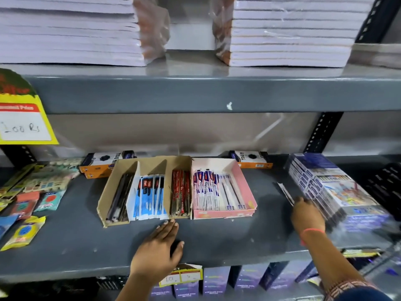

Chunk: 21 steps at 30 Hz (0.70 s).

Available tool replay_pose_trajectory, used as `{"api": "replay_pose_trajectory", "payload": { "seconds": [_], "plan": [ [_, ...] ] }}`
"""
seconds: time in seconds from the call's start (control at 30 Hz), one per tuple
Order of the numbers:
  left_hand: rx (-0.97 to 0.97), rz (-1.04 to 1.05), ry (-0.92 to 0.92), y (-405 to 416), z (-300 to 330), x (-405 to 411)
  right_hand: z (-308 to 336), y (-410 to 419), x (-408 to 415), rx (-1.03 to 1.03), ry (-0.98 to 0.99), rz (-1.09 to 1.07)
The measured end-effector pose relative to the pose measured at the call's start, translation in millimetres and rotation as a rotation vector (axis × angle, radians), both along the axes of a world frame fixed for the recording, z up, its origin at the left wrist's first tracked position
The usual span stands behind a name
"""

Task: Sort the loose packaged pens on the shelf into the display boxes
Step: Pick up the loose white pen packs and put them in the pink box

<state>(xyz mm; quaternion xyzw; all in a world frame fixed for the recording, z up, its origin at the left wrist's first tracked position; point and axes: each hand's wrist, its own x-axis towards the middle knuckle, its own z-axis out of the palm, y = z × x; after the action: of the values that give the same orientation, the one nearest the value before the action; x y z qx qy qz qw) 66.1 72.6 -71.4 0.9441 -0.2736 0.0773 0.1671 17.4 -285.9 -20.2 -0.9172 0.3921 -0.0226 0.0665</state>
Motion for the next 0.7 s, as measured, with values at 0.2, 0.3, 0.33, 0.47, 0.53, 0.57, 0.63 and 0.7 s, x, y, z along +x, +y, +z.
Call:
{"api": "replay_pose_trajectory", "payload": {
  "seconds": [0.2,0.3,0.33,0.47,0.53,0.57,0.63,0.7],
  "plan": [
    [0.041,0.013,-0.033,2,4,-1,13,7,8,0.797,-0.638,-0.219],
    [0.041,0.016,-0.095,2,5,-2,18,22,8,1.254,-0.785,-0.237],
    [0.029,0.014,-0.087,2,4,-2,20,27,7,1.308,-0.78,-0.205],
    [-0.032,0.011,-0.059,3,-6,-1,28,47,9,1.395,-0.786,-0.084],
    [-0.014,0.023,-0.057,3,-6,-1,31,56,11,1.393,-0.793,-0.045],
    [0.013,0.027,-0.058,4,-4,-1,32,60,13,1.388,-0.8,-0.03],
    [0.03,0.014,-0.107,4,0,-1,35,70,20,1.35,-0.804,0.004],
    [0.048,0.002,-0.178,2,3,-2,36,78,32,1.26,-0.78,0.042]
  ]
}}
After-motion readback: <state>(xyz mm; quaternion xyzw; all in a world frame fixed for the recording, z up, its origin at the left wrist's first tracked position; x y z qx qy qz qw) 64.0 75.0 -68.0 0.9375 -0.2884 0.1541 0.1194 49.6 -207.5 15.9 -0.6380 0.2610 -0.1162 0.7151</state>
